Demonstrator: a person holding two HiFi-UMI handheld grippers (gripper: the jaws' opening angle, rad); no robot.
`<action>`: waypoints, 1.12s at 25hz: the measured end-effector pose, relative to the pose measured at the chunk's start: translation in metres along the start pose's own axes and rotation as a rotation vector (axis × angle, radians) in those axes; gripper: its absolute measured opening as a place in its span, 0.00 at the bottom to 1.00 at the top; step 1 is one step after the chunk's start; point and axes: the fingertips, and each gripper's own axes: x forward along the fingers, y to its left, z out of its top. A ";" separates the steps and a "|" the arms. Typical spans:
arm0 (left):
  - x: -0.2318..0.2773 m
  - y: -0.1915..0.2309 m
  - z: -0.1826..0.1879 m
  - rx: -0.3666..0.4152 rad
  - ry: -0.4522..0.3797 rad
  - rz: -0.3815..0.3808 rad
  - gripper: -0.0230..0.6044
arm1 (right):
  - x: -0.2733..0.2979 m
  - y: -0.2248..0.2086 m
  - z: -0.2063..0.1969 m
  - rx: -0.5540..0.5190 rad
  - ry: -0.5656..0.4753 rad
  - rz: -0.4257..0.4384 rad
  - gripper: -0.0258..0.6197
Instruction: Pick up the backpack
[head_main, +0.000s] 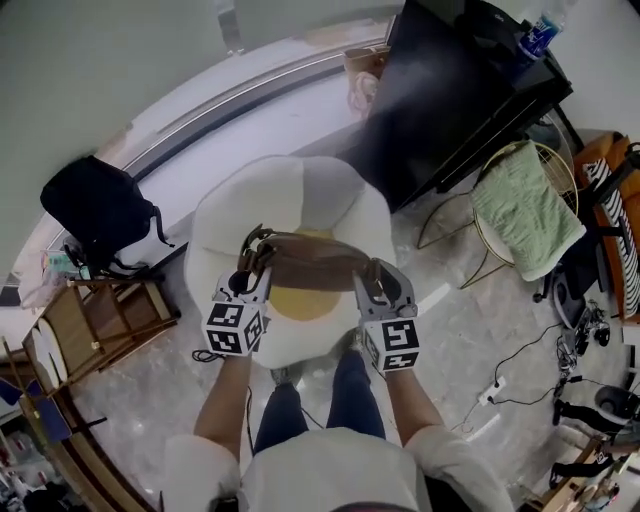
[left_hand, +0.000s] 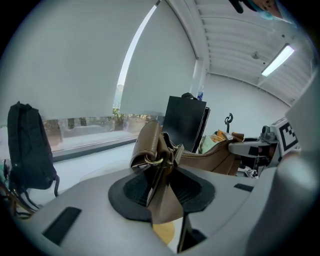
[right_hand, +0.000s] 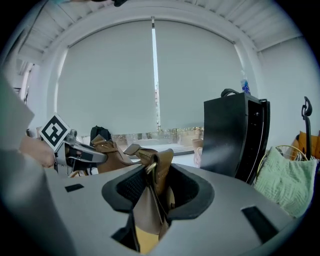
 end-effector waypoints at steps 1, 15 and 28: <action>-0.006 -0.002 0.007 0.004 -0.008 -0.002 0.24 | -0.005 0.002 0.008 -0.001 -0.009 -0.004 0.29; -0.065 -0.026 0.098 0.056 -0.130 -0.018 0.24 | -0.054 0.011 0.106 -0.028 -0.134 -0.043 0.29; -0.097 -0.053 0.137 0.089 -0.200 -0.055 0.24 | -0.094 0.010 0.146 -0.035 -0.206 -0.082 0.29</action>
